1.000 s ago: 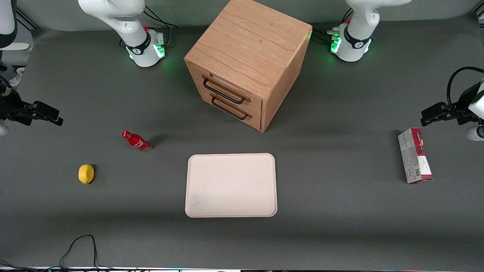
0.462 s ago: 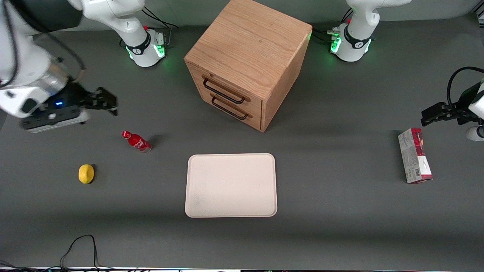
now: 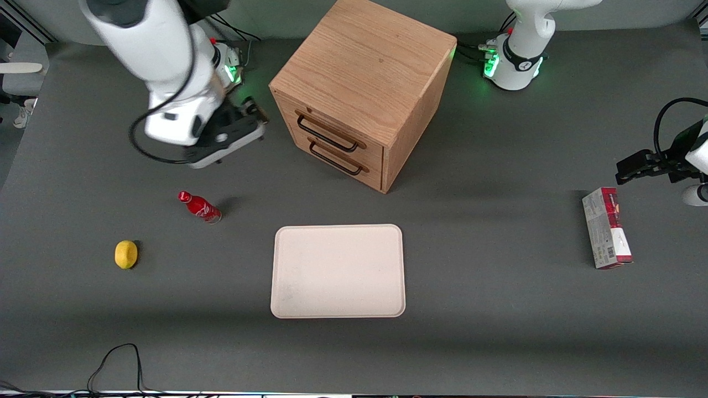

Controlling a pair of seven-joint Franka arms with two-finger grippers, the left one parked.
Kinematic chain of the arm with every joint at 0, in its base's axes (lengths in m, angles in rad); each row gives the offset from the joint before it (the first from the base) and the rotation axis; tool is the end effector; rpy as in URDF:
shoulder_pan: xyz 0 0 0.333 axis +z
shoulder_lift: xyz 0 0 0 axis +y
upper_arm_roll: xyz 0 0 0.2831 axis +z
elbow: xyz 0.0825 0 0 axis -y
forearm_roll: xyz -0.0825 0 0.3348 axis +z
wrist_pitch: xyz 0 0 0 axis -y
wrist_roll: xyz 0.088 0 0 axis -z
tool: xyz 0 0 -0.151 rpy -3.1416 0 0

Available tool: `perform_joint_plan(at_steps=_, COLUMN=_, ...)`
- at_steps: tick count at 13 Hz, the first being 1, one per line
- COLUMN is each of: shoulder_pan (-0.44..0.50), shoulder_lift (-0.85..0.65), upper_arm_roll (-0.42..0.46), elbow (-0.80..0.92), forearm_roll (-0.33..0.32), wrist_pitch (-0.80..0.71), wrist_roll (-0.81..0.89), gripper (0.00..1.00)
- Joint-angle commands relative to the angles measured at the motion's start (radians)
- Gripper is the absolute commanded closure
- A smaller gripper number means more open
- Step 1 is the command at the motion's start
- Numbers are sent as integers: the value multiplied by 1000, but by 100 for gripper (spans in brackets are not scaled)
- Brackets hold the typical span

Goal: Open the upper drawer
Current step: 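Move the right gripper toward the upper drawer's black handle of the wooden cabinet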

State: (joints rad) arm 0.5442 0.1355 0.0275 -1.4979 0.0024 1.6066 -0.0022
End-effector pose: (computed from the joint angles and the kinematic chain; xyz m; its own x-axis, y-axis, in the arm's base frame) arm 0.4571 0.2935 0.5105 0.8396 0.5425 -0.0267 0.5426 -0.8400 -0.0062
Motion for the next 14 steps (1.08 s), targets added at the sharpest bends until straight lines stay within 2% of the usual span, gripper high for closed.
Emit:
perform_joint_plan(at_steps=1, shoulder_pan=81, shoulder_lift=55, upper_arm_roll=-11, elbow=44, forearm_roll=2, wrist_pitch=-2, wrist_roll=-111, gripper=0)
perform_joint_plan(at_steps=3, shoulder_pan=100, shoulder_lift=67, upper_arm_roll=-9, elbow=38, forearm_roll=4, wrist_pitch=35, wrist_roll=-177, gripper=0)
perform_joint_plan(at_steps=9, shoulder_pan=169, shoulder_lift=122, upper_arm_roll=-9, elbow=30, forearm_roll=4, wrist_pitch=108, wrist_roll=-191, gripper=0)
perform_joint_plan(at_steps=10, shoulder_pan=169, shoulder_lift=121, upper_arm_roll=-11, elbow=30, forearm_roll=19, wrist_pitch=101, wrist_roll=-203, gripper=0)
perform_joint_plan(at_steps=12, shoulder_pan=161, shoulder_lift=108, upper_arm_roll=-26, elbow=28, forearm_roll=91, wrist_pitch=87, wrist_roll=-330, gripper=0)
perform_joint_plan(at_steps=14, shoulder_pan=155, shoulder_lift=107, upper_arm_roll=-32, elbow=28, forearm_roll=99, wrist_pitch=67, wrist_roll=-363, gripper=0)
